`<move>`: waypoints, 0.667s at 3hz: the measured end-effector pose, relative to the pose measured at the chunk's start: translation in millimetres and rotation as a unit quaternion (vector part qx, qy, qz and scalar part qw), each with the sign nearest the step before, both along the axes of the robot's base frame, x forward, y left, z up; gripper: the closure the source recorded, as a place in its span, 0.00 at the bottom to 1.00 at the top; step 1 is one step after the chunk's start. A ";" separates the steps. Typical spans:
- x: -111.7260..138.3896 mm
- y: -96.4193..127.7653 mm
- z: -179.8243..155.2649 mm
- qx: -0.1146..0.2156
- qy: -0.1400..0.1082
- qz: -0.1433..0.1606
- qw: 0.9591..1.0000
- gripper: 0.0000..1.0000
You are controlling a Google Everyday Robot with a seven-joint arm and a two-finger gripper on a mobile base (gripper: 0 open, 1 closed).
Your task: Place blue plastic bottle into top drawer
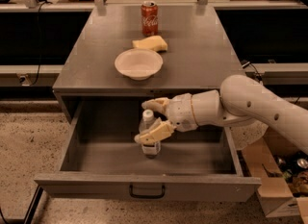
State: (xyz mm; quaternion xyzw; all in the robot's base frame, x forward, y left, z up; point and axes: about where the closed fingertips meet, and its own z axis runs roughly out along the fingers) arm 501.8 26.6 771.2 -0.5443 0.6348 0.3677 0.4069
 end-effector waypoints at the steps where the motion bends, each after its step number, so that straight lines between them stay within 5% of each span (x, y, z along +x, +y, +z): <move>1: -14.3 -26.8 10.1 0.008 -0.004 -0.028 1.000 0.08; 2: -17.2 -60.0 22.5 0.014 -0.014 -0.062 0.998 0.00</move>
Offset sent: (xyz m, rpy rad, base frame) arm -0.0157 -0.1140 0.0423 0.0448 -0.0627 -0.2338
